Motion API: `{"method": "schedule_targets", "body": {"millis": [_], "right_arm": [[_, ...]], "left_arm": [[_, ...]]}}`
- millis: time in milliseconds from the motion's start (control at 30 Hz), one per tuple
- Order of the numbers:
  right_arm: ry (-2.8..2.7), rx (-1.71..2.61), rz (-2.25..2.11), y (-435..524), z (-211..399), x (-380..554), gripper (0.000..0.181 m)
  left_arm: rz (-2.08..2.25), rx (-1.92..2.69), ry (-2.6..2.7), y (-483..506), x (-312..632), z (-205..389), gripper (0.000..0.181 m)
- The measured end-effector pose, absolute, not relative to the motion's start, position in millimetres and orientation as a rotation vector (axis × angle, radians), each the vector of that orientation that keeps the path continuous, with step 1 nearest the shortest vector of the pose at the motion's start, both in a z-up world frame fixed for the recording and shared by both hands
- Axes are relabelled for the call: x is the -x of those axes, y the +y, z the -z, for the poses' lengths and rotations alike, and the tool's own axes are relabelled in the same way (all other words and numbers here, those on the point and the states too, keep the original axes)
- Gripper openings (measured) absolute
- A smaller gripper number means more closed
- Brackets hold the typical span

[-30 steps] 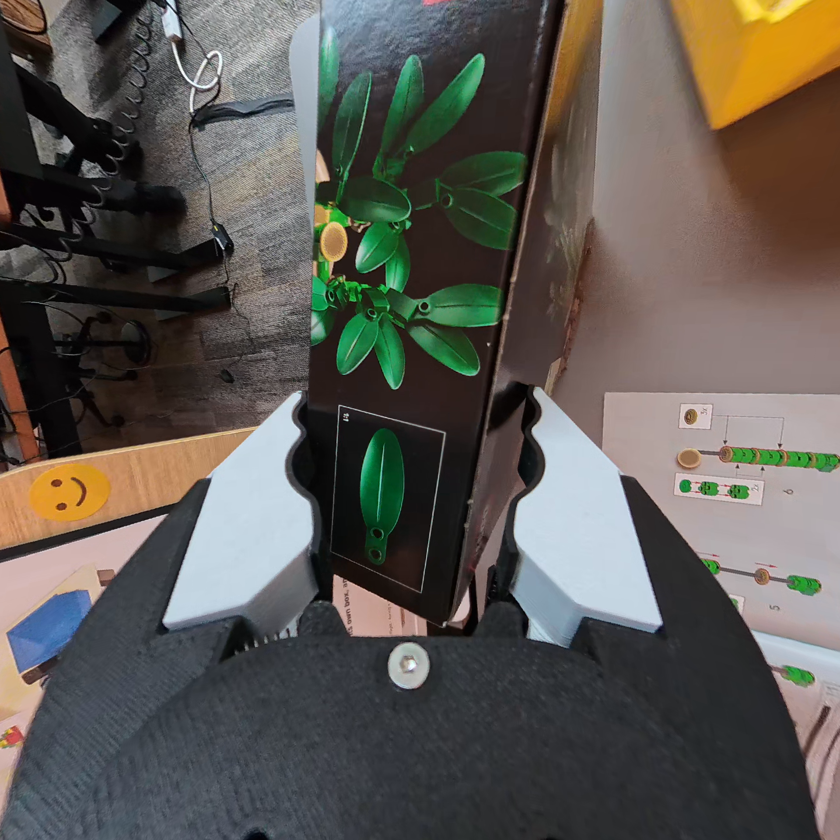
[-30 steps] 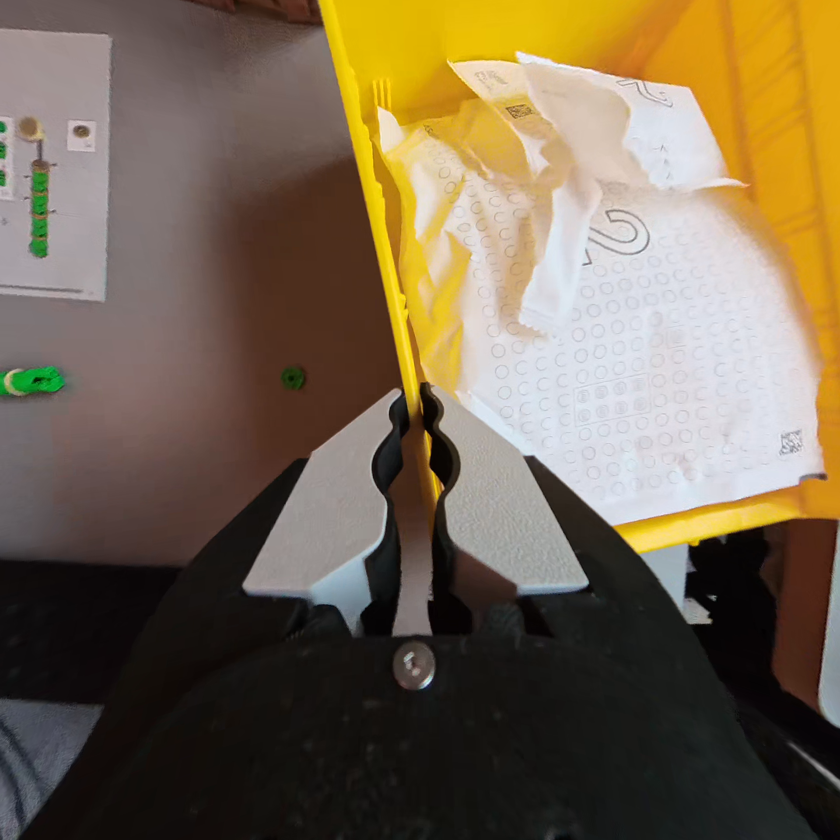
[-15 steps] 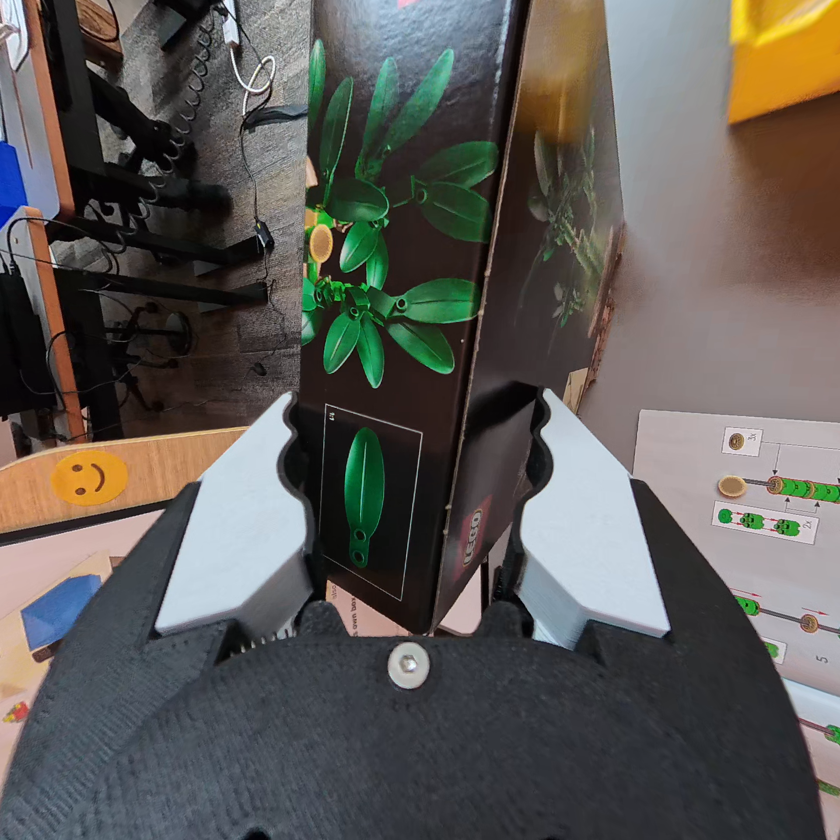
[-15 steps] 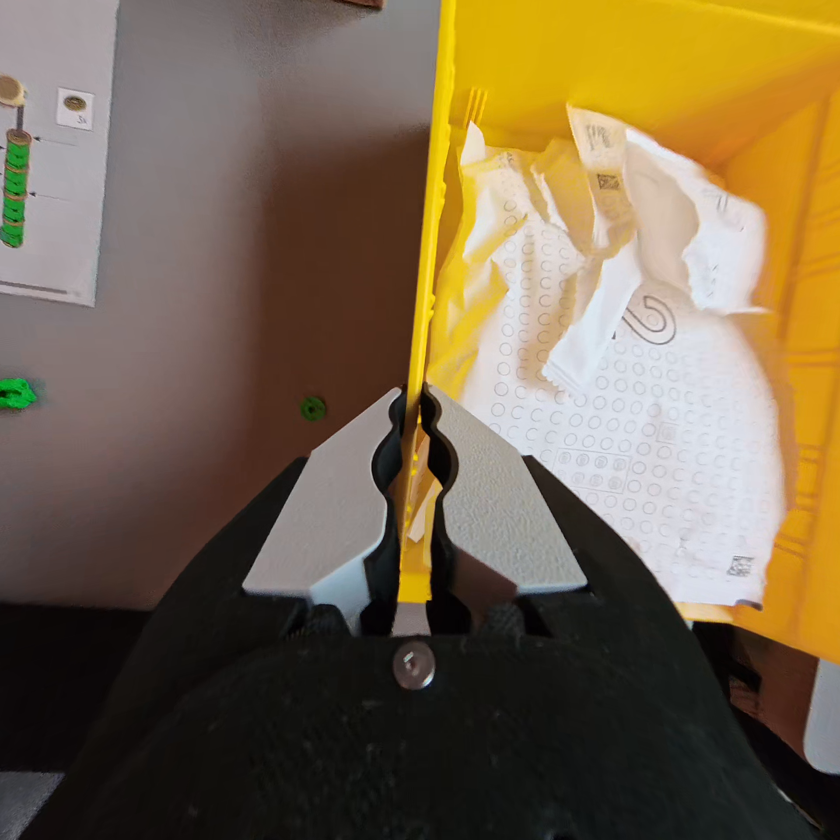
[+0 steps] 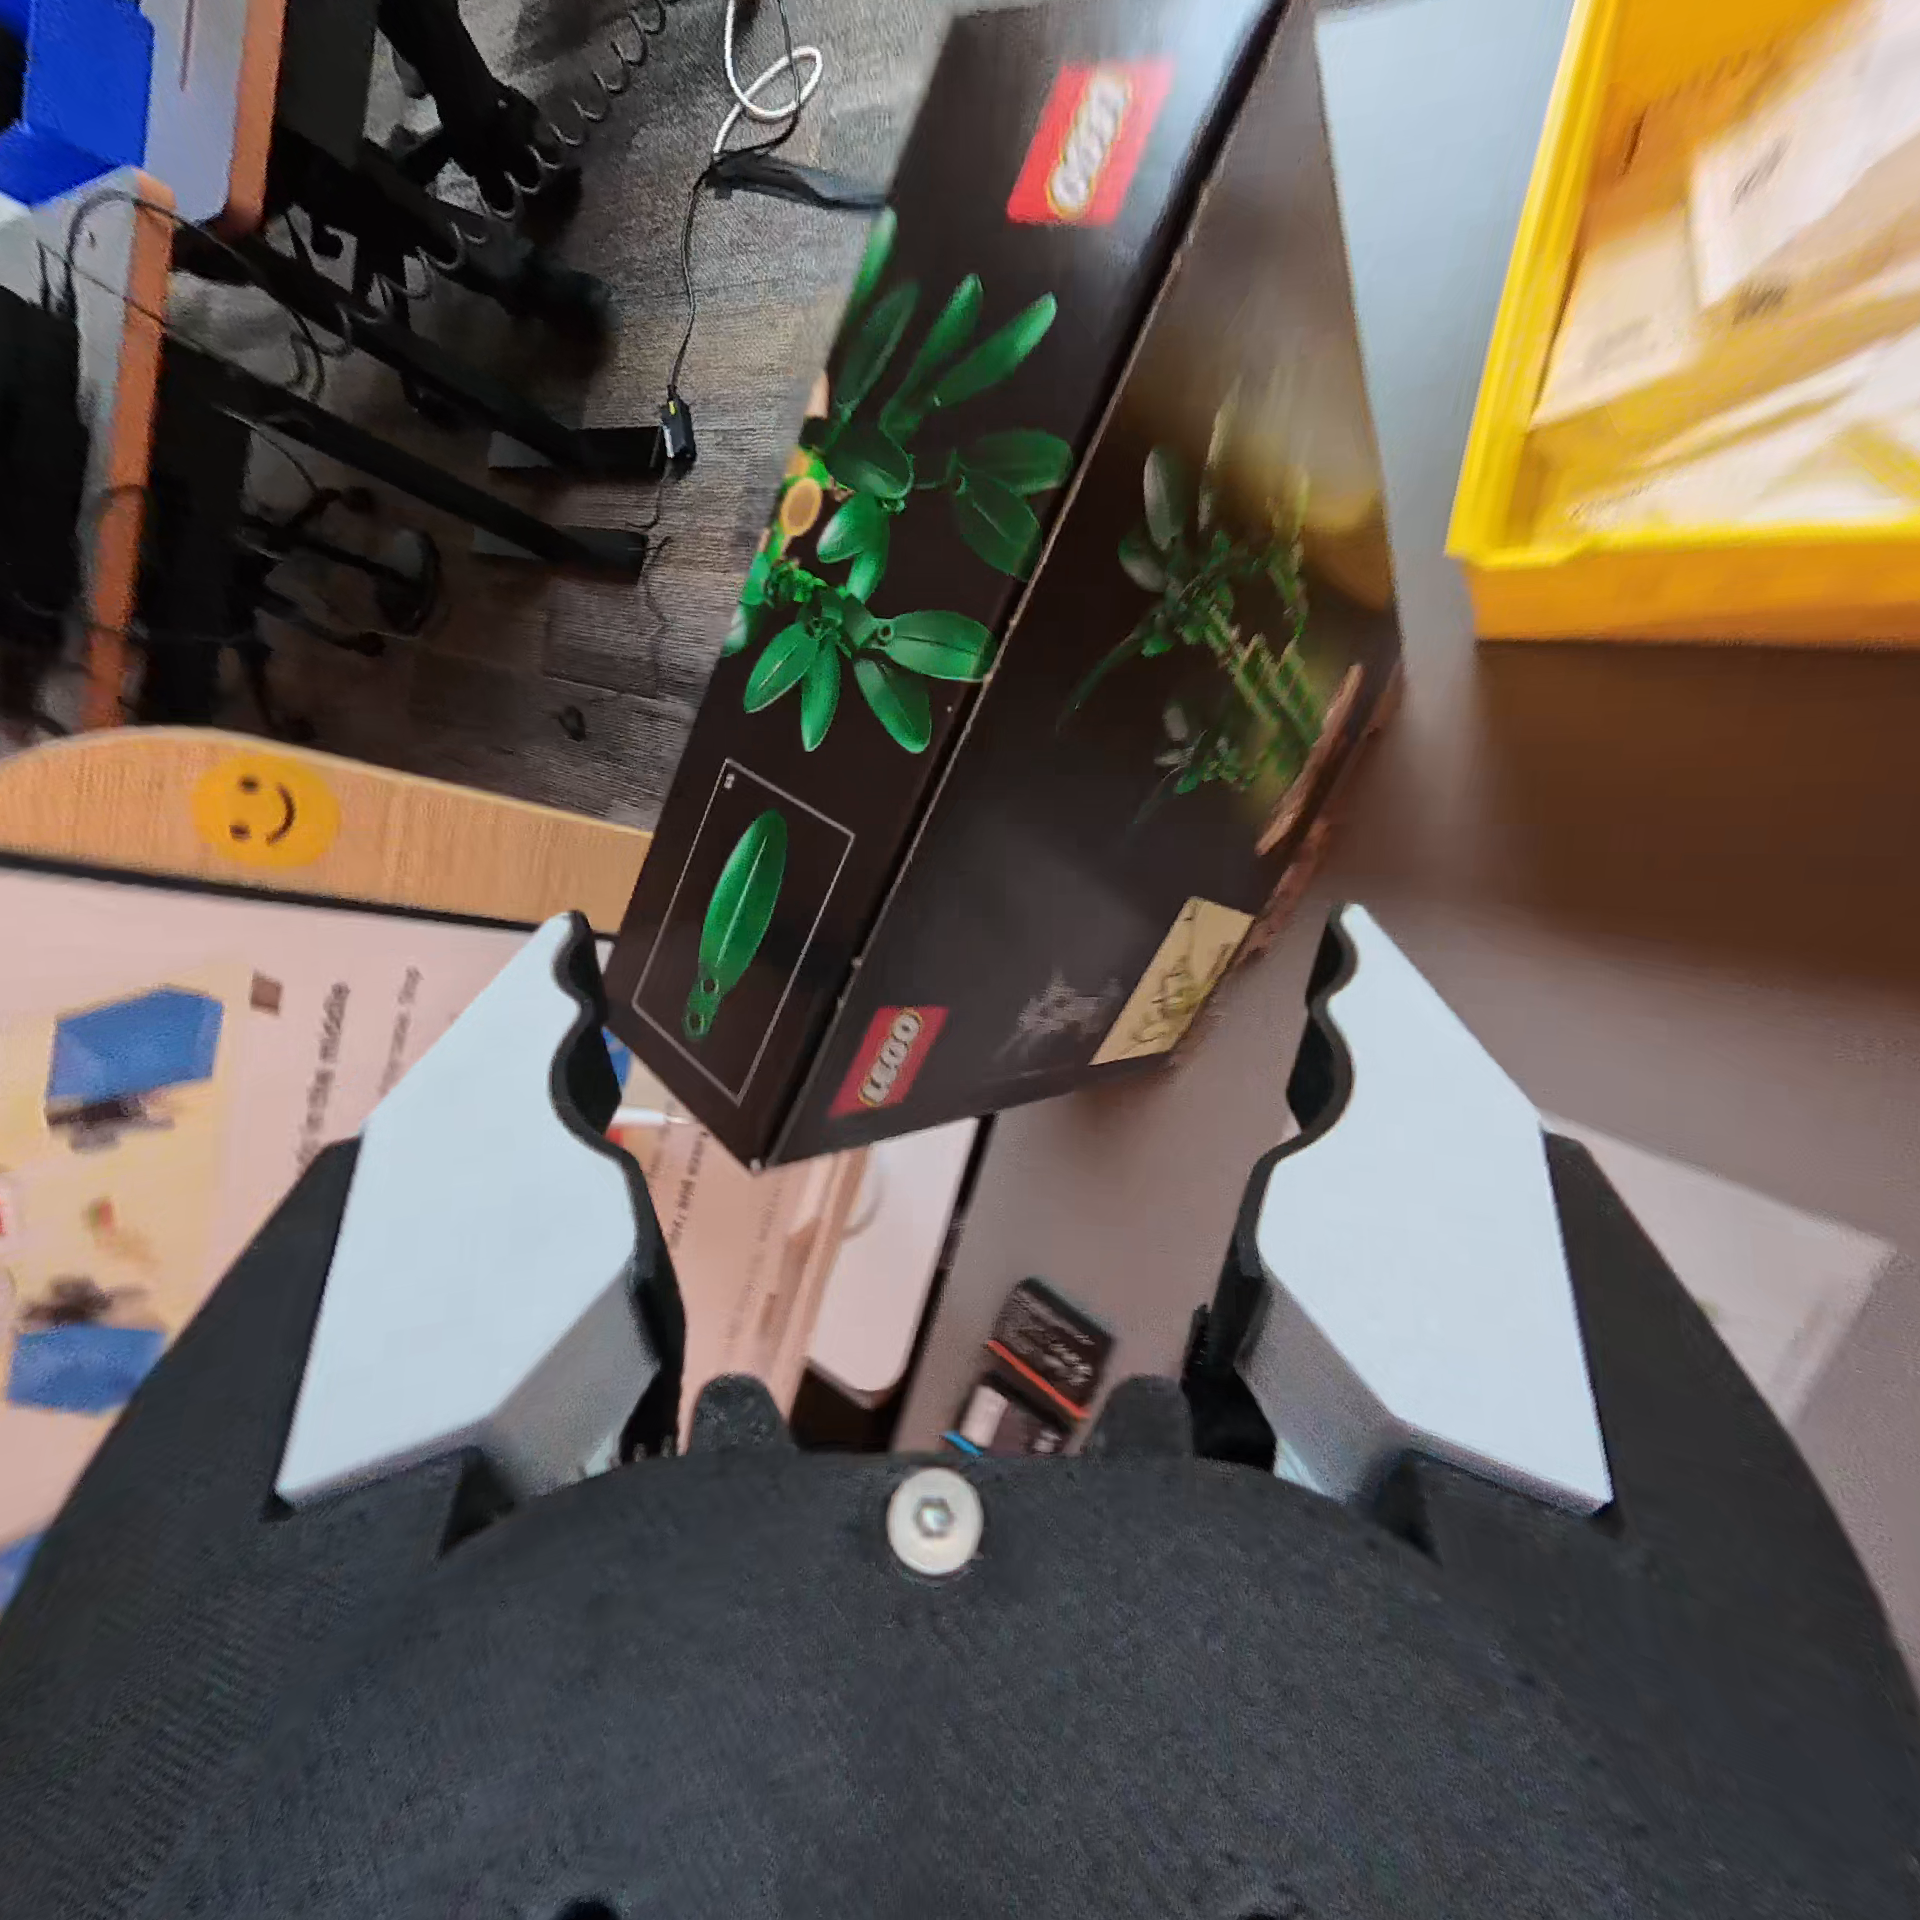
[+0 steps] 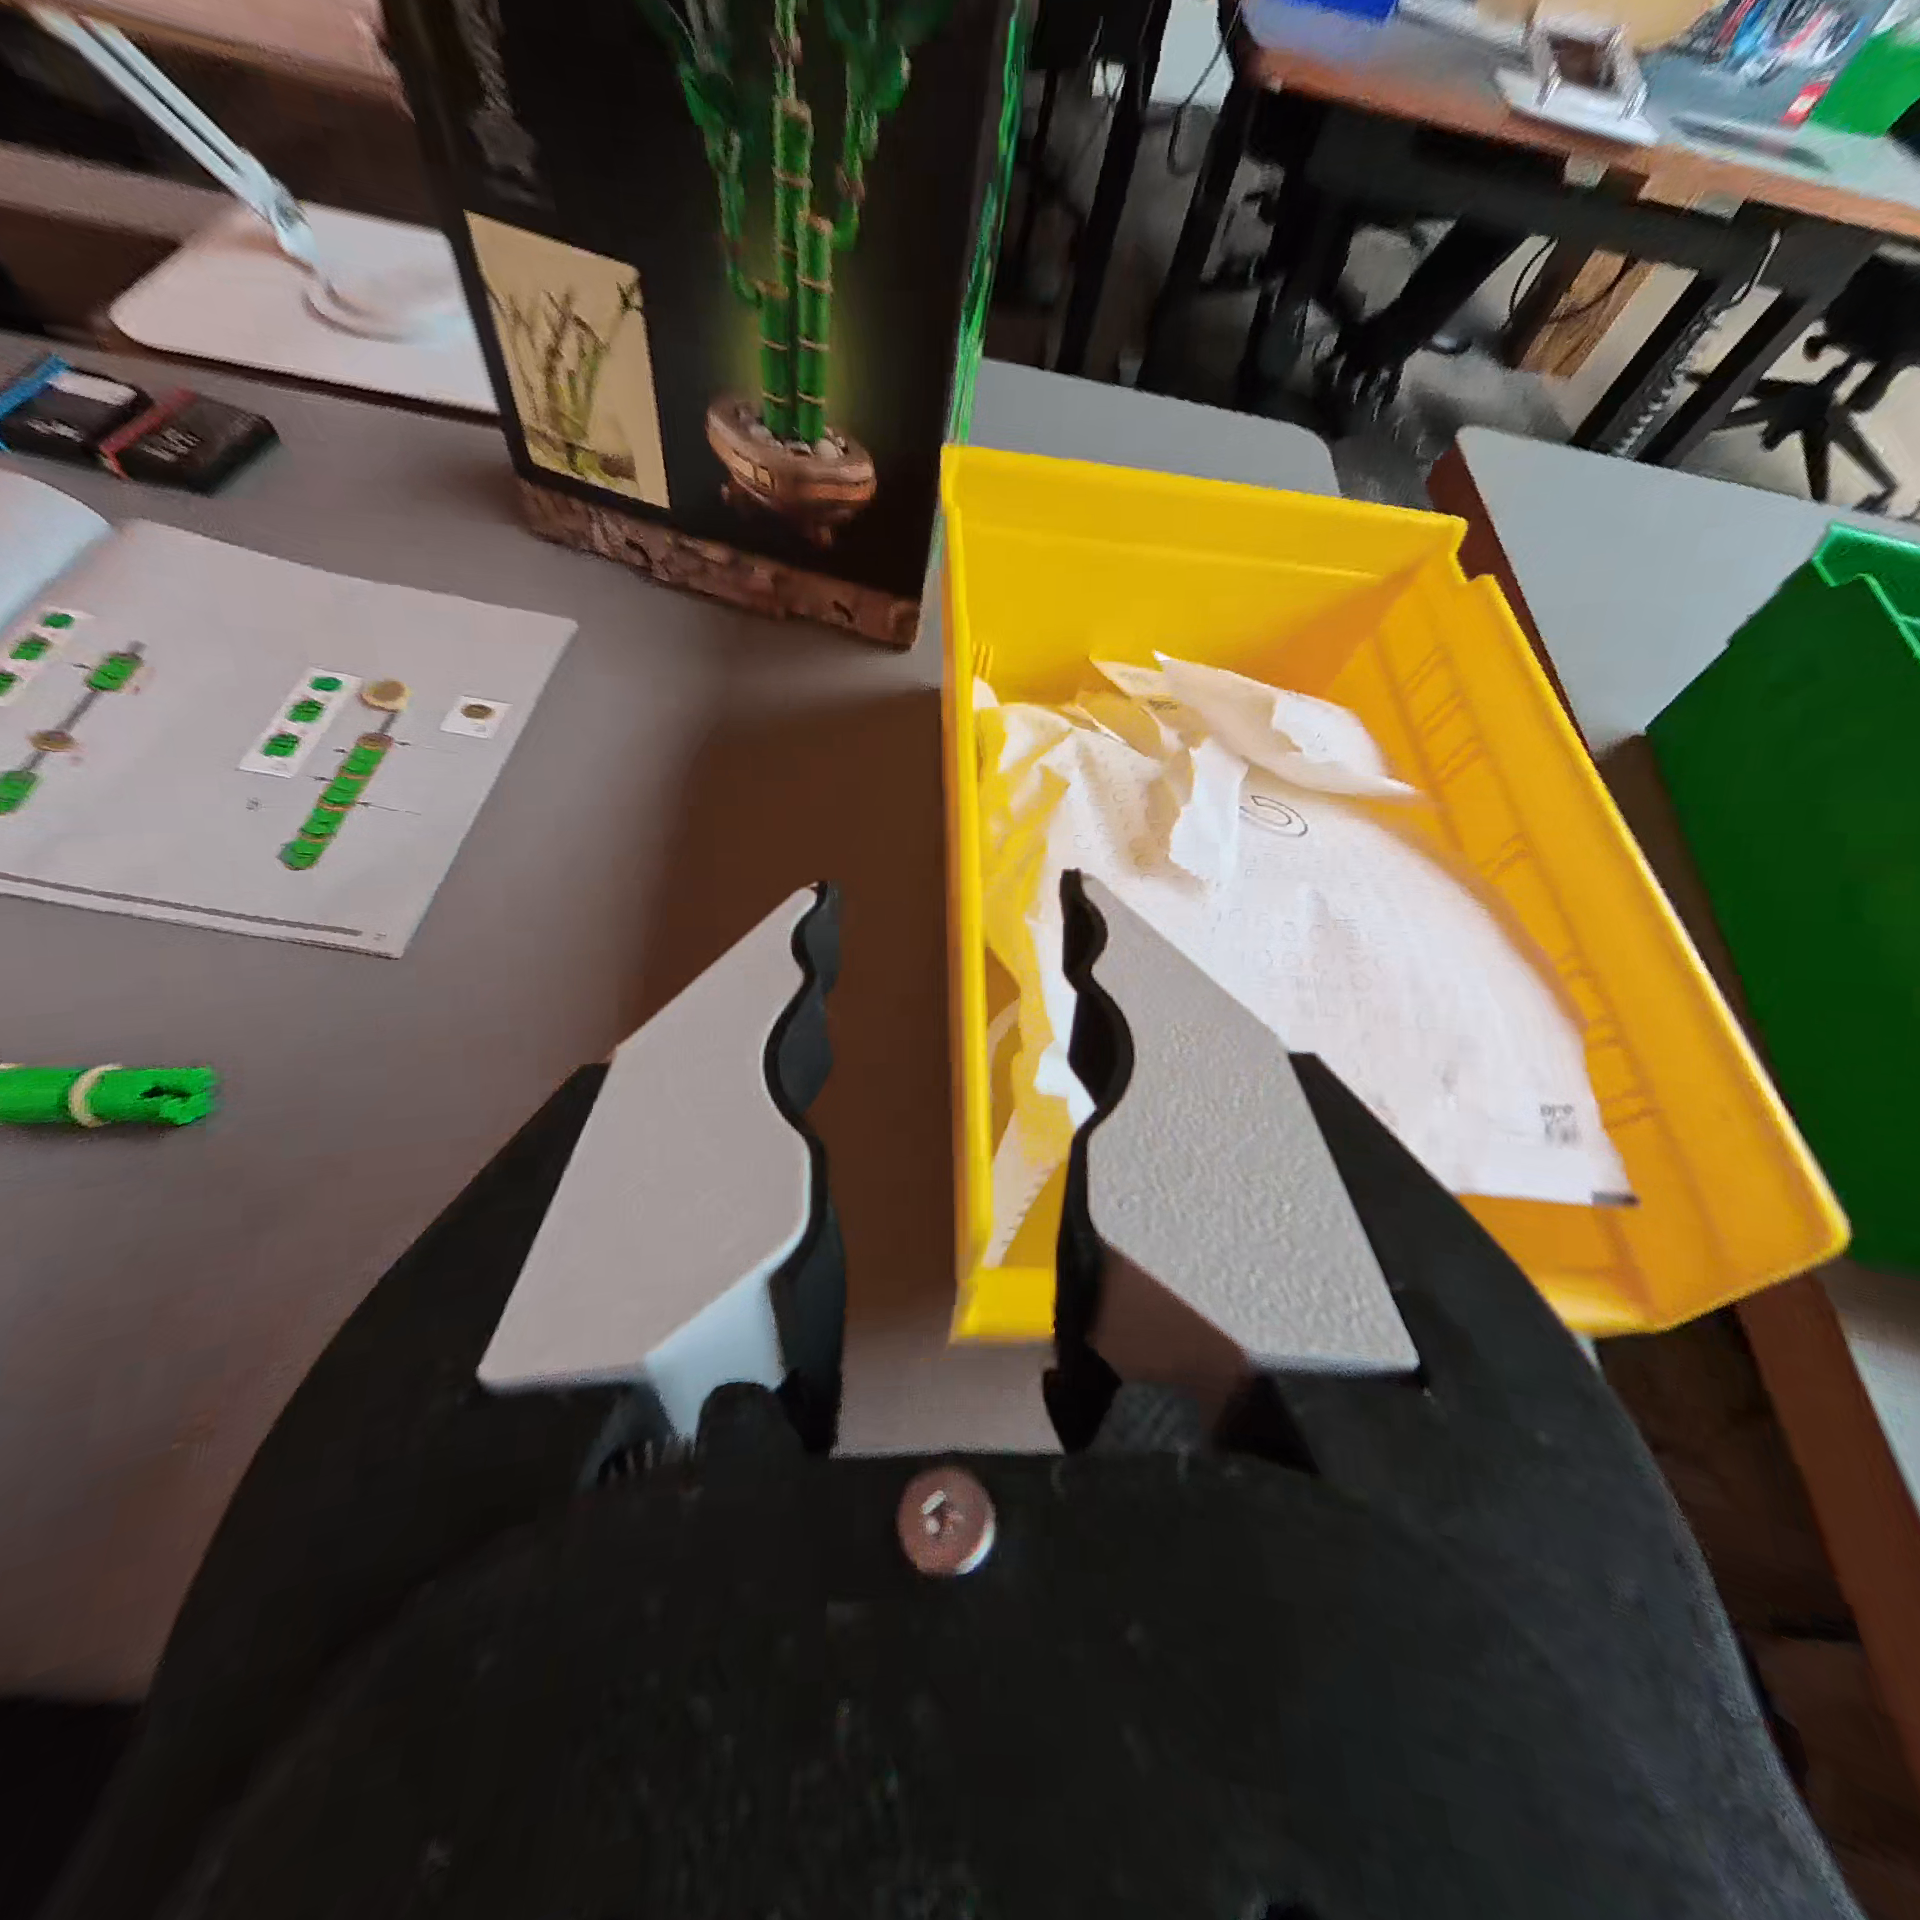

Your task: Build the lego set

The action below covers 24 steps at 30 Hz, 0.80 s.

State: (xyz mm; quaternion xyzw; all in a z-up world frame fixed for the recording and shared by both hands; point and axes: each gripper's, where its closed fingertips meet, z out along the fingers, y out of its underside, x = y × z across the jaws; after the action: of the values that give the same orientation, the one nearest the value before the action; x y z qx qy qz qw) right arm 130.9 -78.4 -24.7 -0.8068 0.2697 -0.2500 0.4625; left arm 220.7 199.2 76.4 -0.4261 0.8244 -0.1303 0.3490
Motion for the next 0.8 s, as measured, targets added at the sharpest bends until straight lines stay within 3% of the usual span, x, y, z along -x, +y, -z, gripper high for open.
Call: {"method": "schedule_targets", "body": {"millis": [400, 500, 800], "right_arm": [[0.362, 2.009, 0.664, -108, 55, 68, 0.054], [0.373, 2.050, 0.709, -130, 49, 76, 0.067], [0.371, 1.941, 0.697, -148, 41, 96, 0.063]], "left_arm": [[0.707, 1.429, 1.772, 143, -97, -179, 0.129], [0.762, 1.426, 1.718, 116, -66, -198, 0.128], [0.847, 1.370, 1.621, 63, -15, -254, 0.129]]}}
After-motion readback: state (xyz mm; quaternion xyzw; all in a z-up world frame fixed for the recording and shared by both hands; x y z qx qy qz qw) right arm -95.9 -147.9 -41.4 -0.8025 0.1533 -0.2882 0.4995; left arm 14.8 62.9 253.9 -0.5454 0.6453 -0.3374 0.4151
